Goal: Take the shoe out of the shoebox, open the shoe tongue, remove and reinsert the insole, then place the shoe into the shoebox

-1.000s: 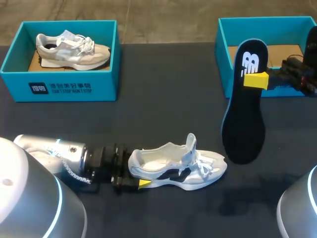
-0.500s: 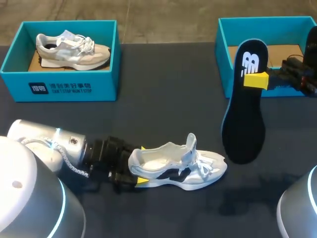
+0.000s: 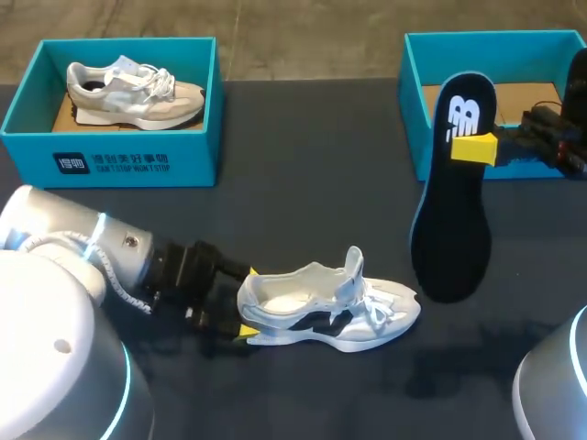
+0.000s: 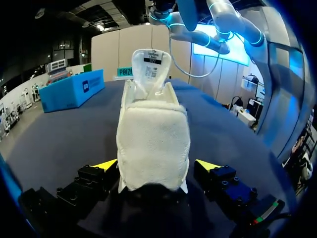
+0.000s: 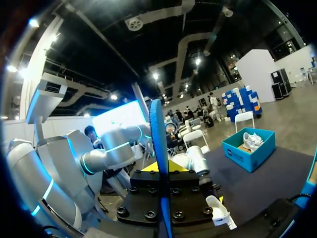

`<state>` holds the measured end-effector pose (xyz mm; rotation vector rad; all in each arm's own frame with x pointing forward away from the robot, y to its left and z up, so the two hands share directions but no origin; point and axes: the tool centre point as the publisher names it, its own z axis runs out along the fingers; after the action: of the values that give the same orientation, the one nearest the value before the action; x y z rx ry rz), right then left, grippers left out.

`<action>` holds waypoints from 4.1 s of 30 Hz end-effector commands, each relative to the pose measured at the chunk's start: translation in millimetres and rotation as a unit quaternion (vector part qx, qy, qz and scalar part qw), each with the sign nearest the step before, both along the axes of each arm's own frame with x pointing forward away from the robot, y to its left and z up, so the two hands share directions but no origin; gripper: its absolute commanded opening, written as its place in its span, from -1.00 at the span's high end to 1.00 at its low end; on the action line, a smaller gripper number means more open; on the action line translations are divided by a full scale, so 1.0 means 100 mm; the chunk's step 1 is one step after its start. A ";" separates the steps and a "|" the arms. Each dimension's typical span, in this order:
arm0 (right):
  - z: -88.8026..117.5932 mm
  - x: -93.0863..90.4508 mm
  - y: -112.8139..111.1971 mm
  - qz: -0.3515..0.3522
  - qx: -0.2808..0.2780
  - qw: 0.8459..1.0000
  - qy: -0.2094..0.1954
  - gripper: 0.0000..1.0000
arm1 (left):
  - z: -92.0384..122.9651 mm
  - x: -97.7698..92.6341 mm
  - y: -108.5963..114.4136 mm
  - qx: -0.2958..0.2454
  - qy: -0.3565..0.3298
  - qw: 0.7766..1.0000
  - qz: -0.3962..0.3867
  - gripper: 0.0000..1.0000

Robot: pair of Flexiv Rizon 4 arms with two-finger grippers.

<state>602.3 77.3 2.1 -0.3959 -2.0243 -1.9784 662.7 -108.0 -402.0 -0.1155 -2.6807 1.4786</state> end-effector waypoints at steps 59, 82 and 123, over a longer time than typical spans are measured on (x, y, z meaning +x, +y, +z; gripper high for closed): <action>0.00 0.01 0.01 0.000 -0.001 1.000 0.000 1.00 | 0.15 -0.05 0.33 0.451 -0.053 0.891 -0.018 -1.00; 0.00 0.01 0.01 0.000 -0.001 1.000 0.000 1.00 | 0.41 0.11 0.25 0.472 -0.078 0.878 0.001 -1.00; 0.00 0.01 0.01 0.000 -0.001 1.000 0.000 1.00 | 0.57 0.49 -0.79 0.399 -0.084 0.912 -0.043 -1.00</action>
<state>602.2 77.2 2.1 -0.3961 -2.0244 -1.9784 709.1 -174.5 -333.8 -0.3074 -3.1201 0.2904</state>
